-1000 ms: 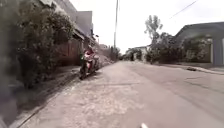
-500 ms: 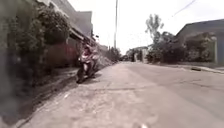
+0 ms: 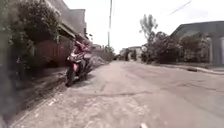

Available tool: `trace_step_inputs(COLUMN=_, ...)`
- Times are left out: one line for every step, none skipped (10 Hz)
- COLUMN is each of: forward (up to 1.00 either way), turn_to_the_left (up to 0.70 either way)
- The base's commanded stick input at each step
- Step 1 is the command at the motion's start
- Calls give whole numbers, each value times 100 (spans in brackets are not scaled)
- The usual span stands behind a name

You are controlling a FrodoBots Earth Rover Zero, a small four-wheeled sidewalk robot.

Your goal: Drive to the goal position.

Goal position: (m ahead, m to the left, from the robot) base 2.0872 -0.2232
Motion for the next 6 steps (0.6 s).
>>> trace_step_inputs(forward=70, turn_to_the_left=0)
trace_step_inputs(forward=70, turn_to_the_left=0)
trace_step_inputs(forward=70, turn_to_the_left=0)
trace_step_inputs(forward=70, turn_to_the_left=0)
trace_step_inputs(forward=70, turn_to_the_left=0)
trace_step_inputs(forward=70, turn_to_the_left=0)
